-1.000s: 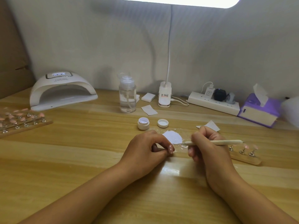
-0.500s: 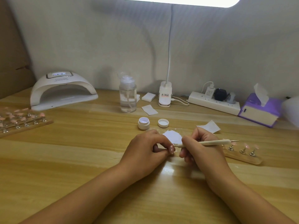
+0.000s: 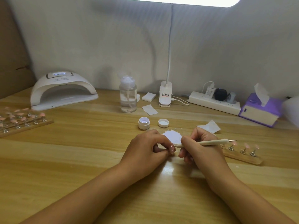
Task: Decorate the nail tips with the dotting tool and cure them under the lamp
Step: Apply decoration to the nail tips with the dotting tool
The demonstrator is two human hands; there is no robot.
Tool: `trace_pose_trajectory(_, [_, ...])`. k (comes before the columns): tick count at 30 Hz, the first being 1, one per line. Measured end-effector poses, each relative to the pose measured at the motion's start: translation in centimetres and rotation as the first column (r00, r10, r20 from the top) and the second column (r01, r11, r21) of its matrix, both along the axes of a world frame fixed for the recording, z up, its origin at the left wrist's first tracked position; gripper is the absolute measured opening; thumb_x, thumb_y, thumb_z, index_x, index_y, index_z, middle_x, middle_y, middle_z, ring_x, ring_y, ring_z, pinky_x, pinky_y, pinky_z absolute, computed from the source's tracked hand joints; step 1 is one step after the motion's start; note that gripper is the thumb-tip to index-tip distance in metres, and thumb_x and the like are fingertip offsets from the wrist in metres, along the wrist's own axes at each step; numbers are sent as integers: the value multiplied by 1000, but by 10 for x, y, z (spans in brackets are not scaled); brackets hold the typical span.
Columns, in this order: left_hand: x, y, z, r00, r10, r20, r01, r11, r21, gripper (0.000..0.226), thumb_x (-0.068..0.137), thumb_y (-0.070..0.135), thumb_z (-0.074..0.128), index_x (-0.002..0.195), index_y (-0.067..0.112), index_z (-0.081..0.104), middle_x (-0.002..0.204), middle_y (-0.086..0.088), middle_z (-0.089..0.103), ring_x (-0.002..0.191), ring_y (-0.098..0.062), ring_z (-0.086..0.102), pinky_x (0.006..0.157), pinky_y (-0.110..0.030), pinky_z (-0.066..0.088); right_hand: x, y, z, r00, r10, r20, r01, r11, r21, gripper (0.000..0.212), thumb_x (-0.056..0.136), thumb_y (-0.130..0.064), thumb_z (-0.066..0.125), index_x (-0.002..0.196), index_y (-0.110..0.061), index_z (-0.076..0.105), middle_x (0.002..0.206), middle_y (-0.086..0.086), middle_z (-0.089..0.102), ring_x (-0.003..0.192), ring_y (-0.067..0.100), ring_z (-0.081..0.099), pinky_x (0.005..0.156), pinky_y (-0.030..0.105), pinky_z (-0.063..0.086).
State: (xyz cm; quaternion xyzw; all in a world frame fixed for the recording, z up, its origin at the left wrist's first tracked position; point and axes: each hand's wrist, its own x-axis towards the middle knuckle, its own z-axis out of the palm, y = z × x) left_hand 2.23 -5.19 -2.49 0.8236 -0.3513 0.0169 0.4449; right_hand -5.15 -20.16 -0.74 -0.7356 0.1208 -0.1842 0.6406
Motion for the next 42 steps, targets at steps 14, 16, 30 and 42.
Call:
trace_pose_trajectory(14, [0, 0, 0, 1000, -2, -9, 2, 1000, 0, 12, 80, 22, 77, 79, 34, 76, 82, 10, 61, 62, -5, 53, 66, -24, 44, 1, 0, -1, 1000, -16, 8, 16, 1000, 19, 35, 79, -6, 62, 52, -23, 49, 54, 14, 65, 40, 13, 51, 39, 21, 39])
trace_pose_trajectory(16, [0, 0, 0, 1000, 0, -9, 0, 1000, 3, 12, 80, 22, 77, 79, 33, 76, 82, 10, 61, 63, -5, 52, 67, -24, 44, 1, 0, -1, 1000, -14, 7, 14, 1000, 15, 36, 80, -6, 62, 51, -23, 48, 54, 14, 65, 40, 13, 51, 39, 21, 39])
trace_pose_trajectory(30, [1, 2, -1, 996, -15, -84, 13, 1000, -21, 17, 83, 17, 71, 76, 33, 72, 92, 17, 71, 61, -2, 53, 70, -26, 48, -15, -2, 26, 921, -222, 319, 176, 970, 168, 29, 85, -37, 66, 75, -16, 49, 41, -2, 48, 34, 5, 40, 36, 16, 32])
trace_pose_trajectory(42, [-3, 1, 3, 1000, -29, -9, 28, 996, -81, 14, 85, 25, 72, 80, 37, 67, 87, 24, 67, 57, 1, 54, 56, -11, 36, -48, -109, 50, 974, -222, -37, 76, 482, -873, 26, 82, -38, 73, 96, -36, 51, 100, -19, 65, 94, 17, 61, 80, 44, 50])
